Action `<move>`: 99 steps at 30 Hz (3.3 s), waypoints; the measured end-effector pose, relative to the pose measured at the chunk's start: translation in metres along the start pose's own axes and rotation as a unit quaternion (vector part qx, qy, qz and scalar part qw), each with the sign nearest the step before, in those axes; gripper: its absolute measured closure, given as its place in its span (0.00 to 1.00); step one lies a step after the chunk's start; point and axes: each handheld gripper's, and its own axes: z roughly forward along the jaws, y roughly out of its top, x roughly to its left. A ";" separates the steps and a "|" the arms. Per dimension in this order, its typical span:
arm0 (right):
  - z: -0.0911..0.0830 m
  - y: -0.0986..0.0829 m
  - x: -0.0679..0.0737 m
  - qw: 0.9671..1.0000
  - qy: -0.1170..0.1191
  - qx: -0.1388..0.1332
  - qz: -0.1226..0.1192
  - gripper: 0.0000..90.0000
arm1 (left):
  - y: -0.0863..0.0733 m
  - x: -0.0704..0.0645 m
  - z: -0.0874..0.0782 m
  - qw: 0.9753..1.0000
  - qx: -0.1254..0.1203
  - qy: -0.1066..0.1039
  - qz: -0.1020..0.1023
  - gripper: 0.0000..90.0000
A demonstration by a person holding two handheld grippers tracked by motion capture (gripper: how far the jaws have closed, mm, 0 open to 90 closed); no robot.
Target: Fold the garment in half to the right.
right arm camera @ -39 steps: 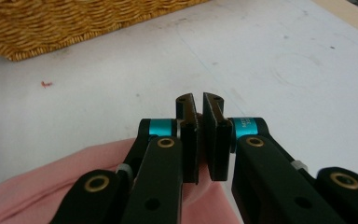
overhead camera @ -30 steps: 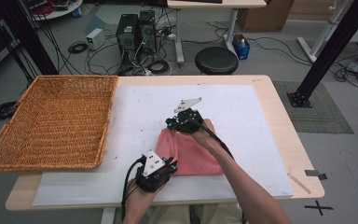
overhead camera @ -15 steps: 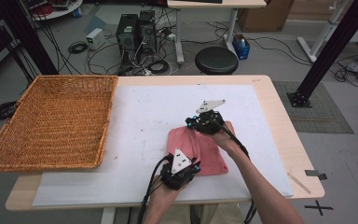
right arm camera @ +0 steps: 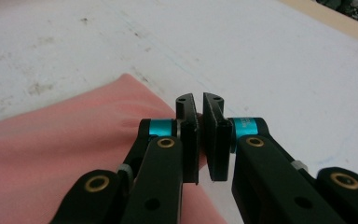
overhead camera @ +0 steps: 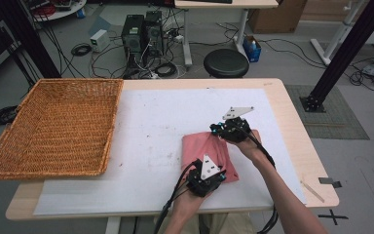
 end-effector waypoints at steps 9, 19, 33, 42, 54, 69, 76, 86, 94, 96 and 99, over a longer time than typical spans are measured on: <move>-0.005 -0.019 -0.007 1.000 -0.014 0.012 0.008 0.96 | -0.001 -0.007 0.012 1.000 0.018 -0.013 0.004 0.86; -0.007 -0.039 -0.012 0.999 -0.034 0.023 0.035 0.86 | 0.000 -0.011 0.020 0.998 0.018 -0.056 -0.007 0.69; -0.022 -0.056 -0.033 0.994 -0.060 0.029 0.088 0.66 | 0.011 -0.029 0.030 0.995 -0.001 -0.095 0.027 0.60; -0.042 -0.054 -0.037 0.991 -0.070 -0.012 0.114 0.61 | 0.019 -0.024 0.021 0.998 -0.028 -0.039 0.026 0.56; -0.013 -0.050 -0.023 0.991 -0.074 0.027 0.108 0.61 | 0.009 -0.040 0.030 0.996 0.019 -0.079 0.037 0.55; -0.056 -0.057 -0.001 0.991 -0.090 -0.015 0.096 0.59 | -0.004 0.035 -0.054 0.997 -0.055 0.056 -0.014 0.58; -0.071 -0.071 0.038 0.996 -0.060 -0.016 0.070 0.57 | -0.021 0.059 -0.057 0.995 -0.028 0.076 -0.062 0.79; -0.073 -0.104 0.054 0.996 -0.059 0.024 0.059 0.56 | -0.035 0.046 -0.052 0.997 0.039 0.065 -0.007 0.80; -0.082 -0.102 0.047 0.995 -0.059 0.012 0.075 0.38 | -0.030 0.072 -0.070 0.992 -0.024 0.097 -0.077 0.45; -0.082 -0.100 0.045 0.994 -0.060 0.013 0.086 0.32 | -0.028 0.078 -0.073 0.991 -0.025 0.102 -0.078 0.42; -0.084 -0.097 0.045 0.993 -0.073 0.008 0.089 0.28 | -0.023 0.087 -0.076 0.990 -0.026 0.112 -0.077 0.37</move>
